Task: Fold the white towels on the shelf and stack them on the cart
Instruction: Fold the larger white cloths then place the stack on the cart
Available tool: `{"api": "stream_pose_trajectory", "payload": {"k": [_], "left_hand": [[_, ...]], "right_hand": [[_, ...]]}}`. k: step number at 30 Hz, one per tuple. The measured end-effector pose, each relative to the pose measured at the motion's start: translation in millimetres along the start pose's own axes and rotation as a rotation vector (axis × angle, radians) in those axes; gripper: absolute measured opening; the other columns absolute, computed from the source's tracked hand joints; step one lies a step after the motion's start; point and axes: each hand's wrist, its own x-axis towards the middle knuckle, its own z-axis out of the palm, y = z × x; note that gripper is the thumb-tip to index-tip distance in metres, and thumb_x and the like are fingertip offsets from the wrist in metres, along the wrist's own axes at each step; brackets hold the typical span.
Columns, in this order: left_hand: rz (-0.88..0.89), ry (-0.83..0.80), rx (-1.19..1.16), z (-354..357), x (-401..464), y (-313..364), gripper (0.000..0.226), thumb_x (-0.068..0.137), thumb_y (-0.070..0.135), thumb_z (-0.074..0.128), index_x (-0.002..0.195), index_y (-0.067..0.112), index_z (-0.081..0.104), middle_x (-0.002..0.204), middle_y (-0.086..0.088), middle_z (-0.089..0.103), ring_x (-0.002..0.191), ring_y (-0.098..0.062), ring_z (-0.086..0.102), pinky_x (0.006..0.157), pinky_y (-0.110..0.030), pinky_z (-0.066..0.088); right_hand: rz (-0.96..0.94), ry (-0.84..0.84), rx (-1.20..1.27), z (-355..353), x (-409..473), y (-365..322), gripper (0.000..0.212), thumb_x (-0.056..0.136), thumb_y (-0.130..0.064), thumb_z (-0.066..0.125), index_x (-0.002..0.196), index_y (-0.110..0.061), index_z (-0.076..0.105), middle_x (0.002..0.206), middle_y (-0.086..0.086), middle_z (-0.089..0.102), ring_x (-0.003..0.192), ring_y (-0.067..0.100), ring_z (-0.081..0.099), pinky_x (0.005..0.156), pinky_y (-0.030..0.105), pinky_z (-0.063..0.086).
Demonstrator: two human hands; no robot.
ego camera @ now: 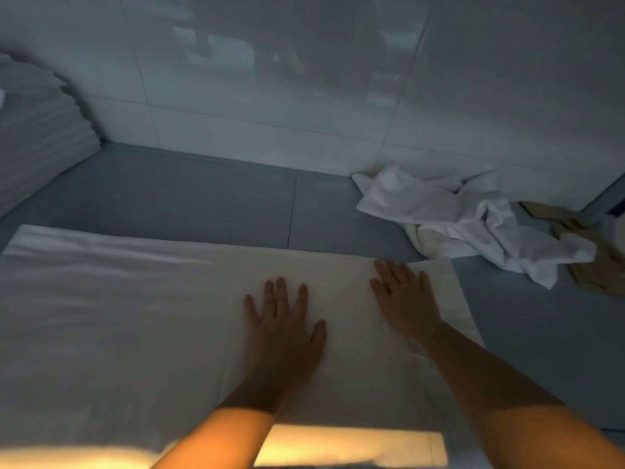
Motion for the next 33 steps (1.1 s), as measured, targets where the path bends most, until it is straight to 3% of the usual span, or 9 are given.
{"api": "stream_pose_trajectory", "payload": {"k": [3,6,12,17,20,23,28,31,33], "left_hand": [[-0.023,-0.003,0.092,5,6,-5,0.08,0.079,0.067,0.003,0.151,0.033,0.016,0.16,-0.01,0.011,0.147,-0.029,0.006,0.112,-0.056,-0.009],[-0.042,-0.025,0.163,6,16,-10,0.08,0.076,0.069,-0.006,0.15,0.039,0.0,0.161,-0.001,0.0,0.148,-0.024,-0.003,0.112,-0.055,-0.009],[-0.162,-0.092,0.118,9,37,30,0.079,0.086,0.068,0.009,0.152,0.026,-0.005,0.16,-0.009,-0.009,0.145,-0.038,-0.012,0.107,-0.066,-0.01],[0.232,-0.139,0.076,33,51,129,0.063,0.093,0.057,0.004,0.15,0.034,-0.007,0.16,-0.001,-0.014,0.145,-0.029,-0.019,0.107,-0.065,-0.015],[0.303,-0.135,0.102,39,62,141,0.06,0.095,0.055,0.008,0.151,0.036,-0.003,0.16,0.003,-0.009,0.145,-0.026,-0.017,0.109,-0.064,-0.012],[0.355,-0.127,0.111,38,72,141,0.063,0.095,0.055,0.012,0.152,0.032,0.001,0.161,0.002,-0.005,0.147,-0.024,-0.011,0.113,-0.059,-0.007],[0.459,-0.031,-0.024,32,71,141,0.062,0.097,0.047,0.027,0.152,0.021,0.015,0.16,0.0,0.013,0.147,-0.016,0.005,0.119,-0.043,0.001],[0.535,0.166,-0.144,27,64,138,0.078,0.09,0.045,0.05,0.152,0.021,0.01,0.16,-0.001,0.011,0.147,-0.018,0.009,0.119,-0.043,0.007],[0.548,0.258,-0.176,23,61,138,0.097,0.081,0.049,0.062,0.152,0.024,0.001,0.16,0.0,0.006,0.148,-0.02,0.007,0.117,-0.05,0.009]], "right_hand": [[0.065,0.002,-0.025,0,-7,39,0.056,0.1,-0.051,0.016,0.152,-0.031,0.012,0.159,-0.004,0.015,0.146,0.018,0.014,0.116,0.051,0.012],[0.06,-0.009,0.015,6,-16,45,0.058,0.1,-0.051,0.015,0.152,-0.026,0.011,0.16,-0.002,0.013,0.147,0.019,0.011,0.118,0.048,0.008],[0.087,-0.034,0.107,10,-24,41,0.062,0.099,-0.053,0.011,0.153,-0.024,0.004,0.161,0.001,0.006,0.147,0.021,0.003,0.119,0.046,0.0],[0.027,0.026,0.146,7,-30,48,0.054,0.102,-0.044,0.02,0.152,-0.026,0.011,0.161,0.003,0.006,0.147,0.02,0.005,0.119,0.042,0.005],[0.219,0.105,0.18,-5,-27,71,0.059,0.098,-0.049,0.033,0.15,-0.025,0.02,0.159,0.011,0.013,0.145,0.026,0.013,0.116,0.043,0.015],[0.415,0.077,0.322,-14,-24,85,0.07,0.09,-0.056,0.048,0.147,-0.022,0.026,0.145,0.014,0.037,0.133,0.032,0.033,0.106,0.044,0.027],[0.549,0.115,0.711,-20,-15,98,0.055,0.083,-0.033,0.07,0.123,0.003,0.055,0.122,0.021,0.06,0.115,0.033,0.055,0.092,0.034,0.039],[0.381,0.312,0.716,-24,-28,98,0.02,0.083,-0.023,0.07,0.078,-0.004,0.065,0.077,0.009,0.065,0.078,0.027,0.06,0.065,0.028,0.034],[0.087,0.513,0.674,-28,-45,90,0.011,0.082,-0.014,0.071,0.075,-0.009,0.065,0.075,0.006,0.061,0.073,0.019,0.052,0.067,0.028,0.035]]}}
